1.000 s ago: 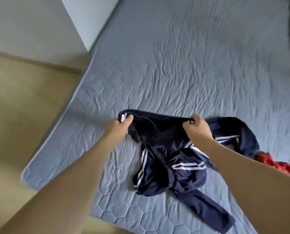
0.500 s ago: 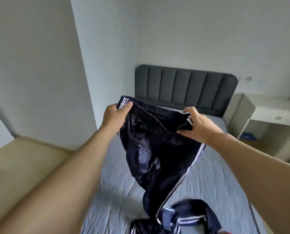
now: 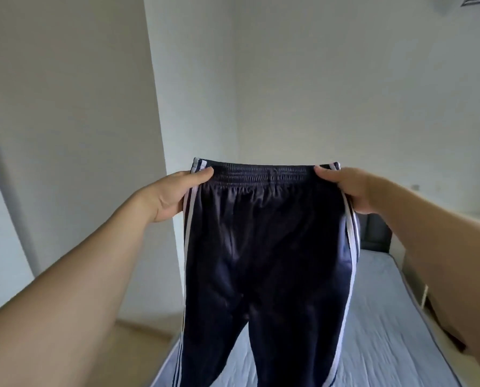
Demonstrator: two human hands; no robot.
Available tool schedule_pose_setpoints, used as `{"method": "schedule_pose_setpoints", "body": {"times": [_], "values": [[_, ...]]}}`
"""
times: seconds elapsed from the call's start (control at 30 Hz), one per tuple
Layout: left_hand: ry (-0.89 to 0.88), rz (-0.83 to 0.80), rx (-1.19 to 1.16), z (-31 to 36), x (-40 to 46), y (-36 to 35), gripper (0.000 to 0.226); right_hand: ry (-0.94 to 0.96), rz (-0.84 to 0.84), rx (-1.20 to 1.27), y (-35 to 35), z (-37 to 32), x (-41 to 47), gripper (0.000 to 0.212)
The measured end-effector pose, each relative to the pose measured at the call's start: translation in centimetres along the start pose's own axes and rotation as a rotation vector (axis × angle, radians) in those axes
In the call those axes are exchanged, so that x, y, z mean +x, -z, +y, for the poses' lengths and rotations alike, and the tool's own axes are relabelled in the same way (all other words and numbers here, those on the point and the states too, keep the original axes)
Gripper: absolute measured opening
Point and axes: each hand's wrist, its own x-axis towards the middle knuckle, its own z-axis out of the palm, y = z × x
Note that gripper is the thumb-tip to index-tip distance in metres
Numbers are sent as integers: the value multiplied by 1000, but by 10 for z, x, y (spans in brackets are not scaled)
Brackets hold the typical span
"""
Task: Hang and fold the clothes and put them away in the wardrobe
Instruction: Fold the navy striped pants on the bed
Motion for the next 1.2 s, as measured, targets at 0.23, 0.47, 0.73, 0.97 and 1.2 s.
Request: {"method": "schedule_pose_setpoints", "body": {"times": [0.23,0.47,0.73,0.97,1.2], "values": [[-270,-370,-499,24,-14,-52,51,157,288,-181,-45,21,39,49],[-412,-73,-537,33,-17,-11,12,-22,-18,-84,-57,-12,35,55],[-337,213,41,67,-25,19,21,84,-191,-5,-87,-52,30,28],[-308,115,566,98,-29,-15,32,242,-248,131,-102,-63,29,23],[-421,135,751,94,-17,-5,43,222,-143,78,-97,-64,14,17]]}}
